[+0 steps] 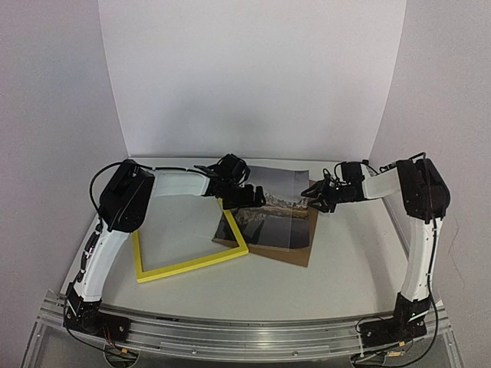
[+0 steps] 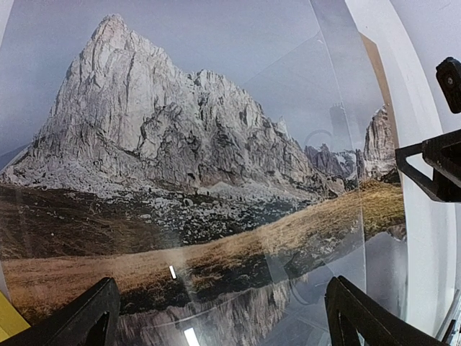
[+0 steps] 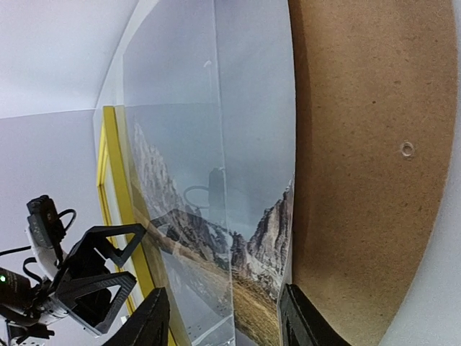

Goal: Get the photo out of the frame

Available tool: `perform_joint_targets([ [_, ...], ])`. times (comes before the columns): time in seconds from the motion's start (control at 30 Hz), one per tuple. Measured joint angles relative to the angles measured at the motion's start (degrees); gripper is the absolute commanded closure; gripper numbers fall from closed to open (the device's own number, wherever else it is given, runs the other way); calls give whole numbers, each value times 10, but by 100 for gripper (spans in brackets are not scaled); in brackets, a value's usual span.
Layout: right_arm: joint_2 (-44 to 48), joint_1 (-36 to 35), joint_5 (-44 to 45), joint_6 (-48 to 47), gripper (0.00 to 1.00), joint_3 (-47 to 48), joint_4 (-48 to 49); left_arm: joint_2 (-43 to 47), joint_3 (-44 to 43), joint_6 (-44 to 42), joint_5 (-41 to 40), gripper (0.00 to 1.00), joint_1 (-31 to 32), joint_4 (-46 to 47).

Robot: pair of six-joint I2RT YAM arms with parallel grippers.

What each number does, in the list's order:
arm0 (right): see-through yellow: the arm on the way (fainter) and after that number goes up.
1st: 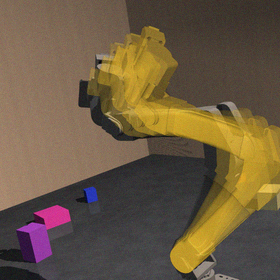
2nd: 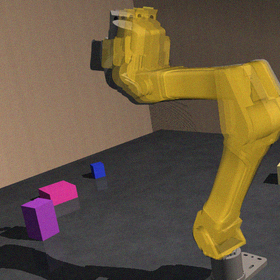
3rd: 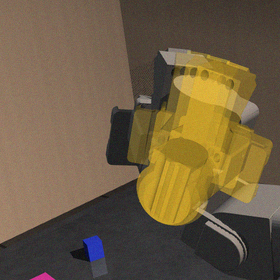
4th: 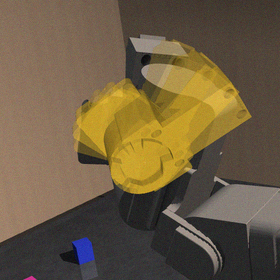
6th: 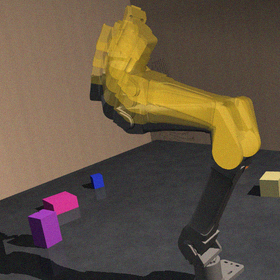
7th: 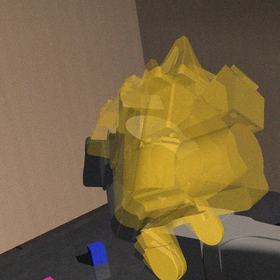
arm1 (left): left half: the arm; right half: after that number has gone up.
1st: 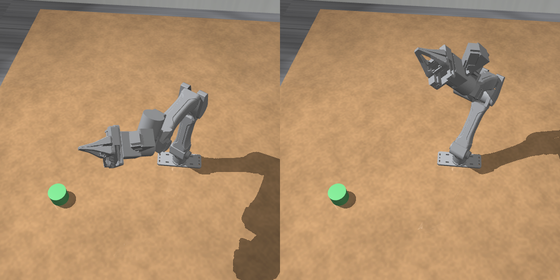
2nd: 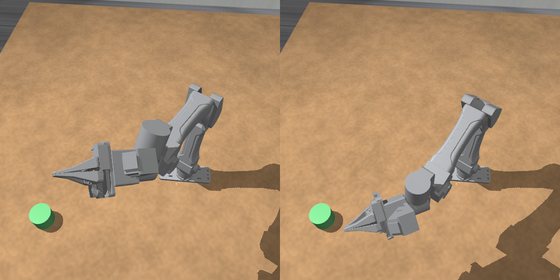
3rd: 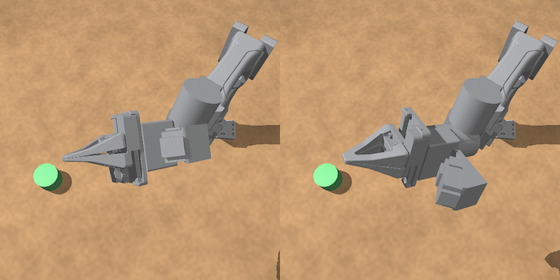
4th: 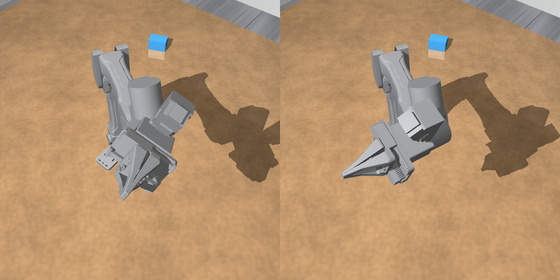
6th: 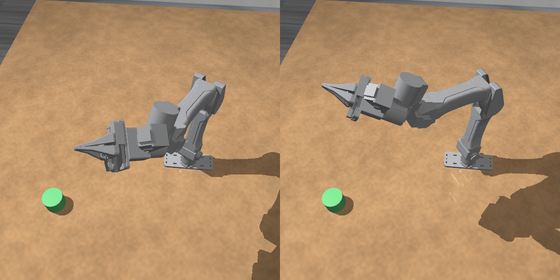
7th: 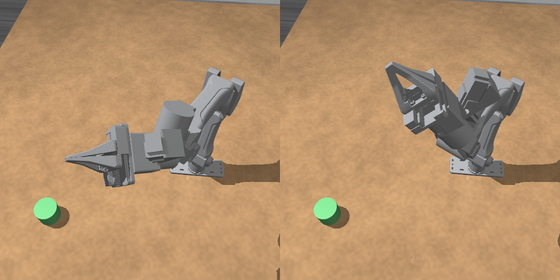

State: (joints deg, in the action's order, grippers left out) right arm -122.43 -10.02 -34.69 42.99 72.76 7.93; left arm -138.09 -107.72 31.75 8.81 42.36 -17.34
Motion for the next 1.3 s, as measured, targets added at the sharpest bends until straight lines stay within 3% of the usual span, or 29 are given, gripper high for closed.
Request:
perform_joint_targets([
  [0.3, 0, -1, -67, 10, 54, -15, 96, 3, 6, 2, 0, 0, -1, 5],
  [0.43, -7, -2, -76, 19, 59, -16, 114, 4, 10, 2, 0, 0, -1, 10],
  [0.57, -14, -2, -52, 19, 65, -35, 128, 5, 13, 3, 0, 0, -1, 14],
  [1.03, -2, -1, 3, 11, 69, -91, 148, 6, 14, 10, -1, 0, -1, 14],
  [1.3, -3, -3, 20, 0, 87, -67, 88, 6, 14, 12, -1, 0, -1, 15],
])
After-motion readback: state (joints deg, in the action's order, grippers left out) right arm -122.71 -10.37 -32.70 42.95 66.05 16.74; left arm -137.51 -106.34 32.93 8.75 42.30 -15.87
